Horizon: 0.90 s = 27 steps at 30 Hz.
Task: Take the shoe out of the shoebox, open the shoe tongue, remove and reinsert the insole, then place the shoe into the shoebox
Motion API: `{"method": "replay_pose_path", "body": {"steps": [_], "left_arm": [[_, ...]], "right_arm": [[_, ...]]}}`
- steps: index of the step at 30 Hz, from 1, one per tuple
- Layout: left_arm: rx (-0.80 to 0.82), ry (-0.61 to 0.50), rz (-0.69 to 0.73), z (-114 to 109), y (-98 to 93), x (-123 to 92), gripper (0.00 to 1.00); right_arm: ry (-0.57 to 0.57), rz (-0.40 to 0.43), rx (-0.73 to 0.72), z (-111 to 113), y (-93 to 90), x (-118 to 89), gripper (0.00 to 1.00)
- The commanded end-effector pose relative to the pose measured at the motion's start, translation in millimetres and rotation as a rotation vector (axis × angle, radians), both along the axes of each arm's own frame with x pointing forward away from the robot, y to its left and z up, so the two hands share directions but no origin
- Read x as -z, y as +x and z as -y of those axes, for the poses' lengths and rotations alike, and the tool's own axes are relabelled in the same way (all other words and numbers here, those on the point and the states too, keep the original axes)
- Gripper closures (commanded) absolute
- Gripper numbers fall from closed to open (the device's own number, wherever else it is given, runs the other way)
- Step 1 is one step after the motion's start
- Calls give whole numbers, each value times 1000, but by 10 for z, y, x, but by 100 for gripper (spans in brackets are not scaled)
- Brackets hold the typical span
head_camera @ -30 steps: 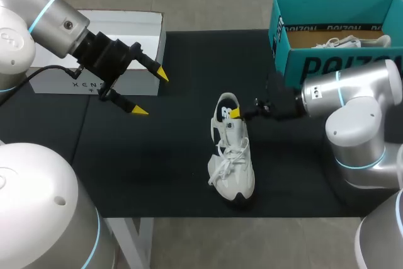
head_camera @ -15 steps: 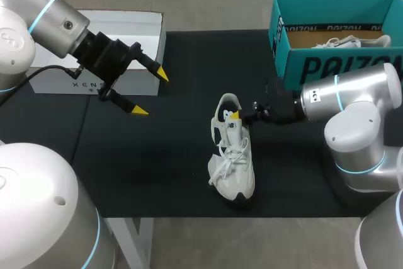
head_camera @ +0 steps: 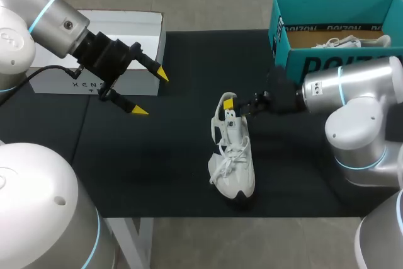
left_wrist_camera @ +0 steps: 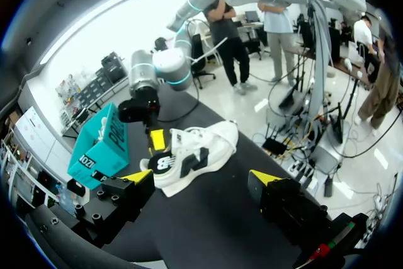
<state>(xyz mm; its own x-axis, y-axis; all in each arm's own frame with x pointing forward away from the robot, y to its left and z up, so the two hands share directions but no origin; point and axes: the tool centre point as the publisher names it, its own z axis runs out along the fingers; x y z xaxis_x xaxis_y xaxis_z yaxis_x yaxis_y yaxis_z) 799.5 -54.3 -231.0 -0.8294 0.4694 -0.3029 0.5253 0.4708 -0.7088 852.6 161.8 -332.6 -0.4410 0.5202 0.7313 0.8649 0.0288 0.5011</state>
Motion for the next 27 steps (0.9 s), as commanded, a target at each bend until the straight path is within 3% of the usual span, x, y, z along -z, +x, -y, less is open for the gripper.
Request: {"method": "replay_pose_path", "body": {"steps": [1,9,19,22,27], "left_arm": [[1,3,0,-1,2,-2,0],[1,3,0,-1,2,-2,0],[1,3,0,-1,2,-2,0],[1,3,0,-1,2,-2,0],[1,3,0,-1,2,-2,0]], "right_arm": [[-11,16,11,45,27,-72,0],[-108,24,83,221,142,-248,0],[-531,-106,226,138,144,-468,0],[-636,-97,236,106,142,-532,0],[-726,-154,264,94,140,-581,0]]}}
